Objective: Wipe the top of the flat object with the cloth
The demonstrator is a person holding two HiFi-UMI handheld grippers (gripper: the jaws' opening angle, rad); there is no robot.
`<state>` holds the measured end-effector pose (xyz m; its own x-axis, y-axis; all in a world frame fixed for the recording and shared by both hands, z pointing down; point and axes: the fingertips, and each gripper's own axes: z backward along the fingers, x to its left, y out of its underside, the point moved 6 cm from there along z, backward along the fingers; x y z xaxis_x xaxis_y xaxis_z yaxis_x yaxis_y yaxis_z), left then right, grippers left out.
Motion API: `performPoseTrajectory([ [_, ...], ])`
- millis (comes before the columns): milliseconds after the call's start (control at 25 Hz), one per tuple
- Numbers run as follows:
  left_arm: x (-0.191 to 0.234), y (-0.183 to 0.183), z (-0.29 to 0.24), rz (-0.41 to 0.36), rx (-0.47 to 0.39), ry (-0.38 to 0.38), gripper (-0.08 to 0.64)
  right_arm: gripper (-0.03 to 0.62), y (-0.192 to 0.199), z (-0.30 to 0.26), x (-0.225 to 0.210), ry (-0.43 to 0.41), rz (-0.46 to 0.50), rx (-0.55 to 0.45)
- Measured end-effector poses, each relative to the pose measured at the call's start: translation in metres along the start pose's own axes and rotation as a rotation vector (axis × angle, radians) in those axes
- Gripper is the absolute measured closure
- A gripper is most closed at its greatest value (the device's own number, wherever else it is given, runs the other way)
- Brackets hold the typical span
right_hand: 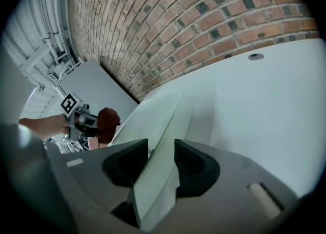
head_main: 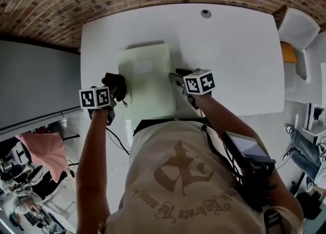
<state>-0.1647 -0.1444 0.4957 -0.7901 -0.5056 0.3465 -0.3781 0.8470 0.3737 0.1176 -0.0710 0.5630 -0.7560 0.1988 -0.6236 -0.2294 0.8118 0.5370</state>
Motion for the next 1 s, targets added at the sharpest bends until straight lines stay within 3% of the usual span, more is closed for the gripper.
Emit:
performPoseTrajectory([
  [280,-0.093,-0.002,-0.033,-0.121,0.016,0.192,0.474,0.396,-0.036,-0.016,-0.018,-0.032,-0.037,0.014],
  [440,-0.141,0.002,-0.062,-0.237,0.071,0.248,0.474,0.394,-0.035,-0.024,-0.022,-0.037,-0.064,0.044],
  [680,-0.196,0.013,-0.096,-0.336,0.133,0.352,0.474,0.394,-0.034,-0.026,-0.020,-0.056,-0.071,0.064],
  [800,-0.199,0.023,-0.105,-0.338,0.163,0.340,0.474,0.396,-0.032,-0.026,-0.018,-0.068,-0.068,0.083],
  [1000,-0.179,0.033,-0.097,-0.209,0.106,0.348,0.474,0.400,-0.028,-0.029,-0.015,-0.056,-0.039,0.122],
])
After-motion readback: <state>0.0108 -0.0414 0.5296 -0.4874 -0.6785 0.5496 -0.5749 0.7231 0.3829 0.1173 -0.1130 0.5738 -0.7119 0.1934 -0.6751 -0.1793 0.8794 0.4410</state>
